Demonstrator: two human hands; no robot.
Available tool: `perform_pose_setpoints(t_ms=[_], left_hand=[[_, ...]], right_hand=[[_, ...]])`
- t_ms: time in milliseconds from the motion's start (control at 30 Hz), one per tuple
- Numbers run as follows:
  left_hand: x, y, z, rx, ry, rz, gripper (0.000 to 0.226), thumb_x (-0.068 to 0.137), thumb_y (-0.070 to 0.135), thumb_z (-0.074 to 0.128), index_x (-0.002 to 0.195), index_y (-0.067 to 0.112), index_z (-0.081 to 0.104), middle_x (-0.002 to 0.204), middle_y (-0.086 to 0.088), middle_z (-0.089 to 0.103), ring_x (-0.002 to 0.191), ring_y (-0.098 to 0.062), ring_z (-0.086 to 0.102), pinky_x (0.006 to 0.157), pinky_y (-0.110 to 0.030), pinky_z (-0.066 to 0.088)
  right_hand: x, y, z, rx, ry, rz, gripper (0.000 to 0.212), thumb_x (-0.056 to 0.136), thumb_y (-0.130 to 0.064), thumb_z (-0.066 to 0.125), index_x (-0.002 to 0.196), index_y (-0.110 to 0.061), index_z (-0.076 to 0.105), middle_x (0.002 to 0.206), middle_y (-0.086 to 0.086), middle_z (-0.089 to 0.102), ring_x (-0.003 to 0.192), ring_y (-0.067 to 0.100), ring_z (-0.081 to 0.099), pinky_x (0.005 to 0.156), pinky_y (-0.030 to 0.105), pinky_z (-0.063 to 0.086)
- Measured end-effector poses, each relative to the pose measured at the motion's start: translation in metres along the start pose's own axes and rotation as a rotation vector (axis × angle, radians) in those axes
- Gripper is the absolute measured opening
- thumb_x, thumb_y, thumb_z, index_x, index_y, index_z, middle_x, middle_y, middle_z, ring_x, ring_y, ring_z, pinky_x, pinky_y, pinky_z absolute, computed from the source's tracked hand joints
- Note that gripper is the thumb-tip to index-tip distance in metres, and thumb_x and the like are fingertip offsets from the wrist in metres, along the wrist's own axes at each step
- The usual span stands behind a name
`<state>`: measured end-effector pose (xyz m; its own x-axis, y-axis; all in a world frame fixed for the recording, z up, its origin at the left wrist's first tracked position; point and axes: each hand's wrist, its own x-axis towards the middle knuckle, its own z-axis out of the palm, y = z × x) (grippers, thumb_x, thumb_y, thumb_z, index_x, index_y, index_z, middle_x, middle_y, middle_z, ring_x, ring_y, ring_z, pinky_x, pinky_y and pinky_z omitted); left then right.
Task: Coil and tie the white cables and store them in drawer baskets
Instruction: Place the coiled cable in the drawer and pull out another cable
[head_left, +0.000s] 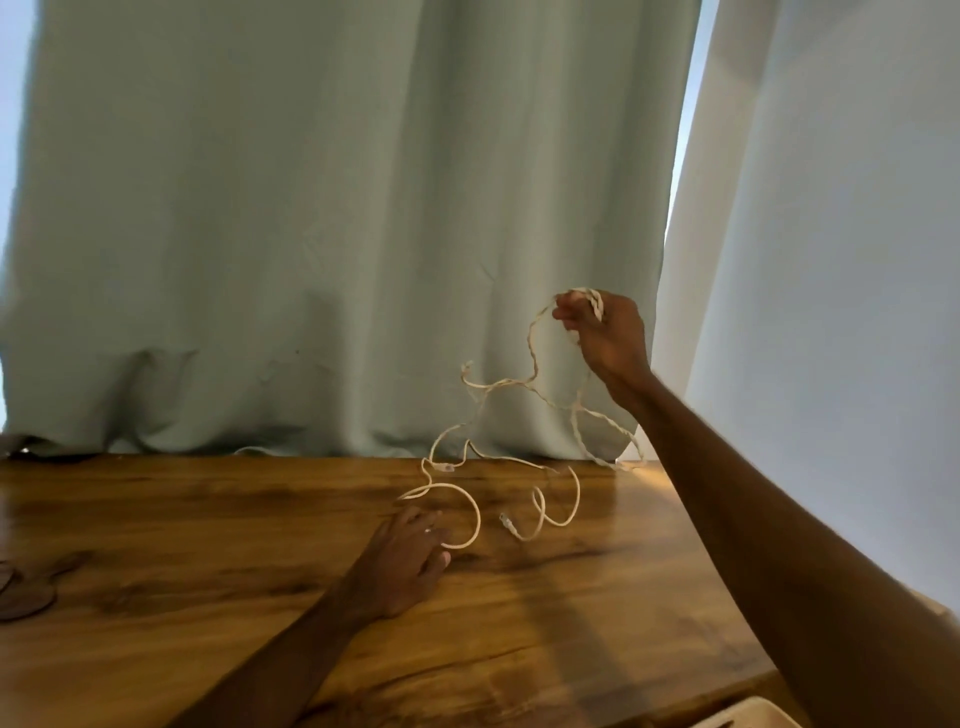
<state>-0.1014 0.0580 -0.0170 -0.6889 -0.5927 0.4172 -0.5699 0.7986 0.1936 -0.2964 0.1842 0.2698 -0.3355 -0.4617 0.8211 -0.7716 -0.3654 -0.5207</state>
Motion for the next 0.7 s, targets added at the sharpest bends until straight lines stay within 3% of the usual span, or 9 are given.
perform_pose_setpoints(t_ms=[67, 167, 267, 333, 433, 500, 567, 633, 700], left_hand=[[-0.001, -0.001, 0.000, -0.012, 0.096, -0.027, 0.071, 0.090, 0.063, 0.022, 0.143, 0.029, 0.054, 0.160, 0.004, 0.040, 0.150, -0.018, 0.028, 0.120, -0.038, 0.025], [-0.003, -0.005, -0.002, -0.091, 0.215, -0.059, 0.063, 0.095, 0.061, 0.029, 0.134, 0.024, 0.061, 0.148, 0.004, 0.052, 0.141, -0.016, 0.040, 0.116, -0.037, 0.035], [-0.010, -0.002, -0.021, -0.339, 0.449, -0.217, 0.029, 0.102, 0.048, 0.046, 0.112, 0.029, 0.066, 0.117, 0.009, 0.063, 0.112, -0.010, 0.056, 0.099, -0.035, 0.047], [-0.017, -0.001, -0.044, -0.582, 0.578, -0.445, 0.015, 0.103, 0.037, 0.055, 0.099, 0.028, 0.066, 0.101, 0.005, 0.067, 0.098, -0.017, 0.063, 0.086, -0.036, 0.052], [-0.035, -0.021, -0.073, -1.206, 0.611, -0.667, 0.025, 0.105, 0.024, 0.051, 0.096, 0.015, 0.072, 0.103, -0.011, 0.075, 0.095, -0.030, 0.067, 0.074, -0.035, 0.052], [-0.056, -0.049, -0.094, -1.656, 0.626, -0.749, 0.037, 0.109, 0.022, 0.034, 0.110, 0.005, 0.067, 0.121, -0.018, 0.070, 0.107, -0.032, 0.065, 0.088, -0.039, 0.051], [-0.085, -0.078, -0.117, -2.020, 0.594, -0.731, 0.052, 0.107, 0.033, 0.023, 0.120, 0.001, 0.062, 0.130, -0.022, 0.066, 0.118, -0.038, 0.064, 0.102, -0.045, 0.049], [-0.111, -0.097, -0.133, -2.209, 0.491, -0.613, 0.072, 0.104, 0.054, 0.024, 0.125, -0.003, 0.062, 0.130, -0.027, 0.066, 0.121, -0.043, 0.064, 0.101, -0.049, 0.052], [-0.127, -0.100, -0.144, -2.113, 0.403, -0.568, 0.081, 0.100, 0.067, 0.032, 0.124, -0.004, 0.063, 0.124, -0.027, 0.069, 0.118, -0.040, 0.066, 0.089, -0.046, 0.059]], right_hand=[[0.003, -0.022, -0.002, 0.058, 0.008, 0.020, 0.026, 0.104, -0.033, 0.057, 0.096, -0.021, 0.079, 0.095, 0.004, 0.080, 0.091, 0.020, 0.075, 0.088, 0.043, 0.061], [0.007, -0.050, -0.004, 0.176, 0.034, 0.070, 0.026, 0.103, -0.029, 0.056, 0.088, -0.027, 0.078, 0.087, -0.003, 0.080, 0.084, 0.013, 0.076, 0.086, 0.039, 0.061], [0.004, -0.074, -0.004, 0.265, 0.021, 0.114, 0.024, 0.103, -0.025, 0.055, 0.095, -0.022, 0.078, 0.087, -0.003, 0.080, 0.085, 0.012, 0.076, 0.077, 0.032, 0.061], [-0.005, -0.084, -0.001, 0.309, -0.008, 0.144, 0.024, 0.102, -0.025, 0.055, 0.098, -0.020, 0.078, 0.088, -0.003, 0.080, 0.087, 0.013, 0.076, 0.071, 0.028, 0.059], [-0.026, -0.081, 0.007, 0.388, -0.085, 0.207, 0.021, 0.102, -0.025, 0.058, 0.101, -0.019, 0.078, 0.092, 0.000, 0.080, 0.089, 0.013, 0.076, 0.074, 0.028, 0.058], [-0.042, -0.071, 0.013, 0.422, -0.150, 0.246, 0.019, 0.102, -0.025, 0.059, 0.101, -0.018, 0.078, 0.095, 0.001, 0.080, 0.093, 0.016, 0.076, 0.079, 0.031, 0.059], [-0.061, -0.054, 0.023, 0.452, -0.193, 0.315, 0.018, 0.101, -0.024, 0.061, 0.099, -0.017, 0.078, 0.096, 0.004, 0.080, 0.093, 0.021, 0.075, 0.080, 0.035, 0.057], [-0.084, -0.037, 0.035, 0.458, -0.224, 0.395, 0.018, 0.100, -0.022, 0.062, 0.096, -0.015, 0.079, 0.093, 0.006, 0.081, 0.091, 0.023, 0.075, 0.080, 0.038, 0.057], [-0.109, -0.023, 0.046, 0.441, -0.267, 0.422, 0.020, 0.102, -0.022, 0.060, 0.097, -0.014, 0.078, 0.092, 0.006, 0.081, 0.089, 0.023, 0.075, 0.078, 0.039, 0.058]])
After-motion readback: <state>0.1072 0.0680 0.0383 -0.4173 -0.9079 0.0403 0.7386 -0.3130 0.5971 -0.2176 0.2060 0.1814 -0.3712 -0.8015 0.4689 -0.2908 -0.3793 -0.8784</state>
